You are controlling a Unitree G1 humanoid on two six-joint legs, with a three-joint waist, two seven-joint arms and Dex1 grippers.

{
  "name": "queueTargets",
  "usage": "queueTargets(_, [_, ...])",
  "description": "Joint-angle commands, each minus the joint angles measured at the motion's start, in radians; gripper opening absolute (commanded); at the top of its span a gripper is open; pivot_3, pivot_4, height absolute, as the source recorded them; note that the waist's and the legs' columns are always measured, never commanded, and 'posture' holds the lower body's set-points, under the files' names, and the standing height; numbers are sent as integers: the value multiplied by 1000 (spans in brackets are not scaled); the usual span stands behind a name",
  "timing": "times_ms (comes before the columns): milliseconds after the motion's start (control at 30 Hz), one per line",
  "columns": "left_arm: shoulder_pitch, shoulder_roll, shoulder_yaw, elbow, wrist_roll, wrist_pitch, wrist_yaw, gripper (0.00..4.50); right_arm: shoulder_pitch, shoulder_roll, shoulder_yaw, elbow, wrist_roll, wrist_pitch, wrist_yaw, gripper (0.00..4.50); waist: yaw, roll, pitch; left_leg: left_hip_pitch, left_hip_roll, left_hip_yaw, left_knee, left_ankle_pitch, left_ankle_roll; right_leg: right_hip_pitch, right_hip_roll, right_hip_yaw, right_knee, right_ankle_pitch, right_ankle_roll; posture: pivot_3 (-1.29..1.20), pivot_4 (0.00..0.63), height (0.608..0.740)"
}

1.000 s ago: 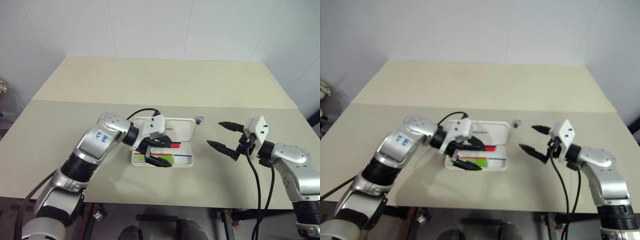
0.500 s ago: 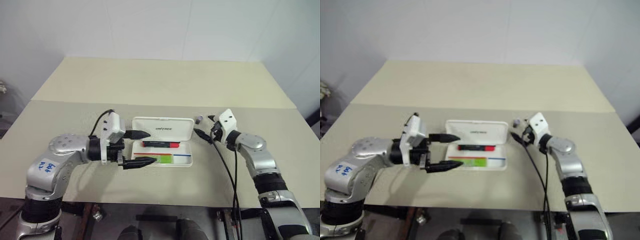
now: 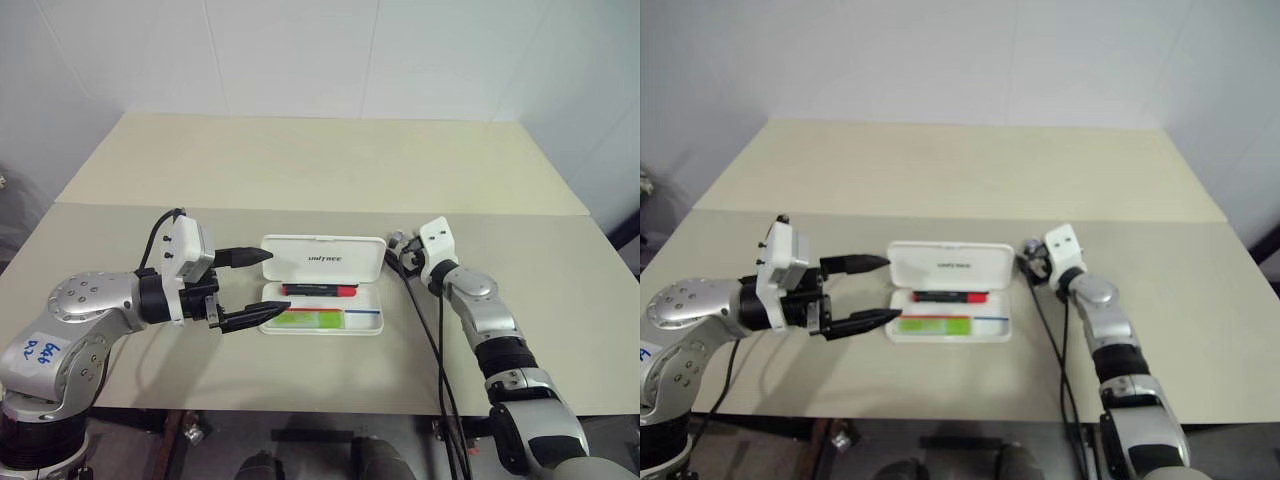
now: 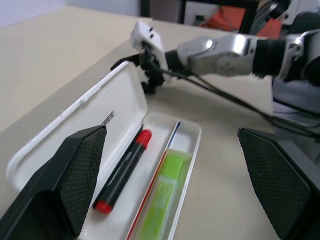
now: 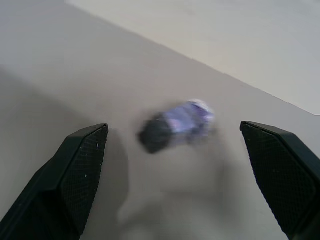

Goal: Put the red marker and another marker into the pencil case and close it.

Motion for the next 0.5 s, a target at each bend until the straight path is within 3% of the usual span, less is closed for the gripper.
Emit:
queueTargets(33, [11, 32, 36, -30, -33, -27, 8, 4462, 17, 31, -22, -64, 17, 54, -57, 4500, -3, 0, 0, 0, 0, 0, 0, 0, 0, 0, 0, 0, 0, 0, 0, 0, 150, 740])
queueTargets(500, [7, 55, 15, -28, -58, -53, 49, 4462, 55, 179, 0, -172, 23, 172, -114, 4500, -32, 0, 0, 3, 1, -1, -2, 0, 1, 0, 0, 1, 1, 0, 0, 0, 150, 740])
